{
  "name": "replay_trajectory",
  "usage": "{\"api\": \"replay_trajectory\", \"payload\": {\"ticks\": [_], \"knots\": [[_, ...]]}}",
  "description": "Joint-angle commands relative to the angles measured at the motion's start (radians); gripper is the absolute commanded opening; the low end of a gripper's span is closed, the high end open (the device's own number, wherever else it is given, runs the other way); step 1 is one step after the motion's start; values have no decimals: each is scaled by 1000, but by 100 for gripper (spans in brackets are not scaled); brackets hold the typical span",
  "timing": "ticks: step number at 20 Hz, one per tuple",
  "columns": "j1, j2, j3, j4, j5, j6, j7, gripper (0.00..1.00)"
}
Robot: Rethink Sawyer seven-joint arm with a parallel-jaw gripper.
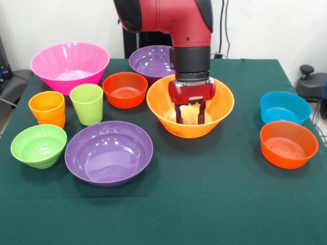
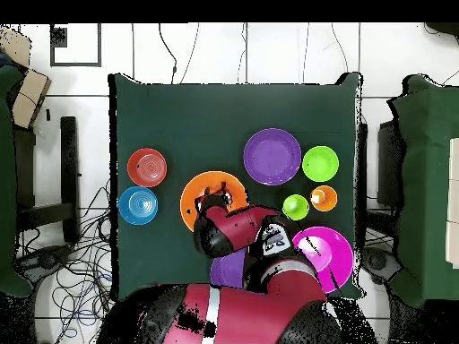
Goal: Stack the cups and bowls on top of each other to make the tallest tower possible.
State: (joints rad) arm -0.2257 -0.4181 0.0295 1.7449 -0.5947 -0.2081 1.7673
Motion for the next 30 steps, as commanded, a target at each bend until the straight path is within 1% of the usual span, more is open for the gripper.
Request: {"api": "replay_trajectory", "payload": {"ticks": [1, 8, 9, 11, 12, 13, 14, 15, 19, 21, 23, 25, 27, 30], "knots": [[12, 64, 75, -147, -61, 64, 18, 100], [-10, 63, 102, -151, -81, 85, 12, 100], [-12, 65, 105, -152, -81, 87, 13, 100], [3, 60, 90, -144, -71, 81, 26, 100], [-7, 55, 101, -132, -68, 92, 30, 100], [-19, 40, 118, -112, -68, 110, 30, 100], [-33, 9, 134, -77, -64, 136, 30, 100], [-44, -41, 151, -28, -56, 171, 28, 100], [-122, -88, 249, 27, -10, 328, -25, 100], [-159, -135, 295, 65, 4, 378, -47, 100], [-184, -139, 324, 61, 6, 404, -66, 100], [-194, -129, 340, 39, 1, 417, -74, 100], [-198, -126, 350, 18, -2, 430, -72, 100], [-188, -89, 346, -26, -20, 417, -50, 100]]}}
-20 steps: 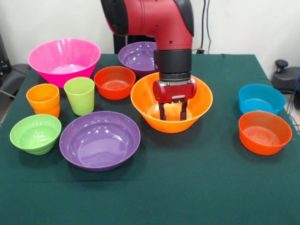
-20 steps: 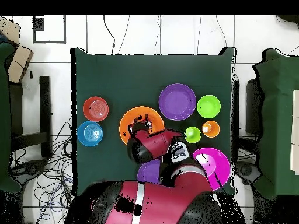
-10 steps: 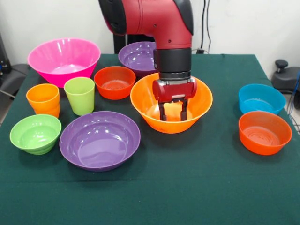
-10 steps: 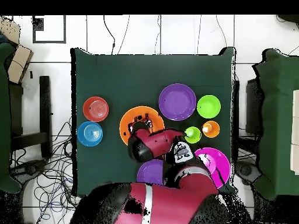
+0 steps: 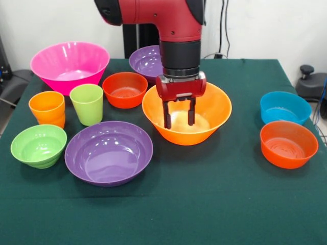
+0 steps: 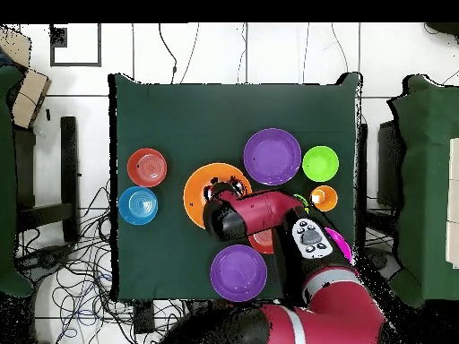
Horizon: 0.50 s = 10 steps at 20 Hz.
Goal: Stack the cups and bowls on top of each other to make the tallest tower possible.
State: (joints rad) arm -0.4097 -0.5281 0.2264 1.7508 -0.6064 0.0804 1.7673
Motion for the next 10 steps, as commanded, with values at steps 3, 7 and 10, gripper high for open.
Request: {"api": "replay_trajectory", "payload": {"ticks": [3, 7, 10], "knots": [[-14, 44, 167, -59, -16, 134, -52, 100], [-8, 41, 172, -67, 1, 154, -36, 100], [-11, 46, 185, -89, 11, 181, -45, 100]]}}
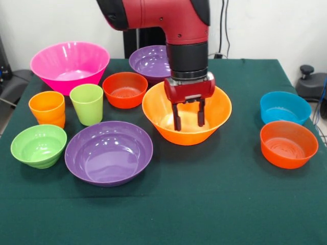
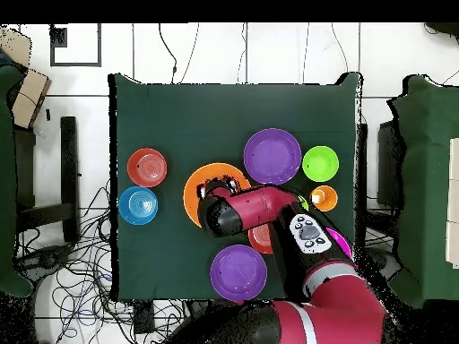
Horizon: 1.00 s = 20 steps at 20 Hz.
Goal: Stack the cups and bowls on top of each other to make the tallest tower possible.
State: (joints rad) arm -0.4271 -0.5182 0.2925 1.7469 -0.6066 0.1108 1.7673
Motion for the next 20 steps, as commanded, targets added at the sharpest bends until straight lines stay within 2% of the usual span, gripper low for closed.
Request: {"api": "replay_trajectory", "payload": {"ticks": [1, 10, 16, 20], "knots": [[2, 30, 127, -84, 17, 164, -50, 100], [-25, 0, 179, -96, 61, 281, -85, 100], [-40, 21, 218, -144, 70, 337, -103, 100], [-31, -21, 222, -132, 92, 387, -79, 100]]}}
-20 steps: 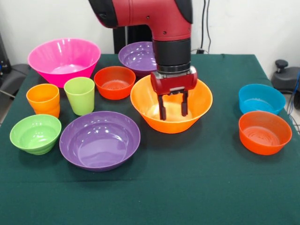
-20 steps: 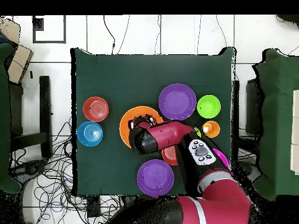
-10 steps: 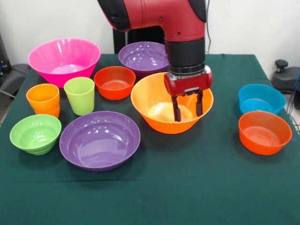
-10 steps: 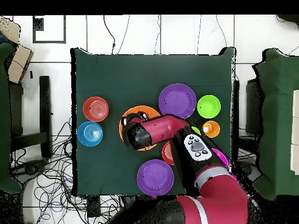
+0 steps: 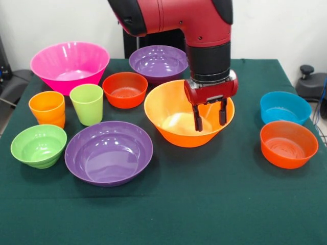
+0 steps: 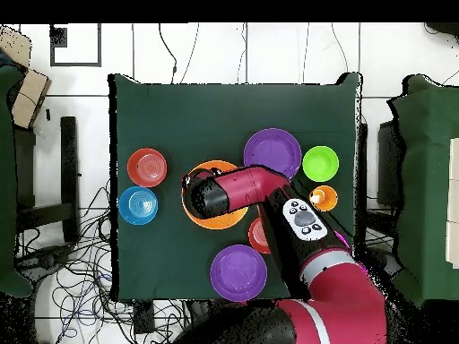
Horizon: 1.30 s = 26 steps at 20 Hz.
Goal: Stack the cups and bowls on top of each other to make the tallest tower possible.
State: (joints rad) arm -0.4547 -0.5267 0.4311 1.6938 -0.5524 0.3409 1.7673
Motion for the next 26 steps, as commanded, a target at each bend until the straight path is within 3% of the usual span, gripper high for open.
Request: {"api": "replay_trajectory", "payload": {"ticks": [1, 16, 26], "knots": [[0, -27, 83, -73, 45, 170, -73, 100], [39, 37, 42, -154, 1, 126, -29, 100], [-8, 4, 78, -236, 61, 306, -131, 100]]}}
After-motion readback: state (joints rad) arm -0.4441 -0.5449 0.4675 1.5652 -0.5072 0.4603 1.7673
